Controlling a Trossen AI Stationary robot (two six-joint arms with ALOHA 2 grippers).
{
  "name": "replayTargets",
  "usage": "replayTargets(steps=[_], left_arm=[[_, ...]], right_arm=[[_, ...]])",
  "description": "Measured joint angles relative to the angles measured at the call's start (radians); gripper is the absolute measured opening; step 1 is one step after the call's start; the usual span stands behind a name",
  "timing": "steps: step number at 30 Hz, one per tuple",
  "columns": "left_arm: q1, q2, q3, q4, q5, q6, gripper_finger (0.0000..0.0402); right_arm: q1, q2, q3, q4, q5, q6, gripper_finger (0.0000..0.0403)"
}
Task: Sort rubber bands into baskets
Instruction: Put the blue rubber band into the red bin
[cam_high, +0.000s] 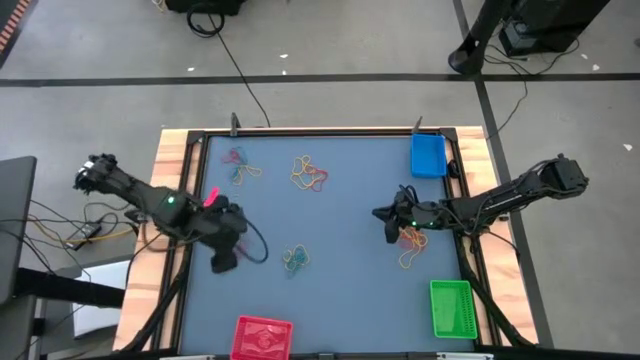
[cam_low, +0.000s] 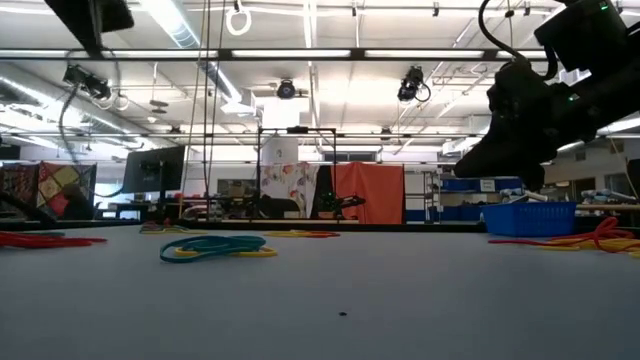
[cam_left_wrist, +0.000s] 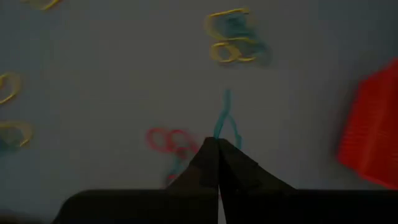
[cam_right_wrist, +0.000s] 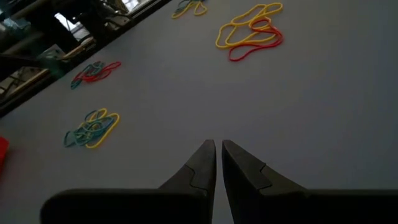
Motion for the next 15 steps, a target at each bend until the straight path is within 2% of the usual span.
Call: replayTargets(steps=[7, 15], left_arm=[[-0.143, 0.012, 0.000, 0.185, -0.003, 0.008, 0.0002], [-0.266, 0.072, 0.000, 0.428, -0.004, 0.103, 0.0002]], right_arm=[[0.001, 0.000, 0.000, -0.003, 0.006, 0.015, 0.0041], [0.043, 0.033, 0.000, -0.019, 0.042, 0.026, 0.0041]])
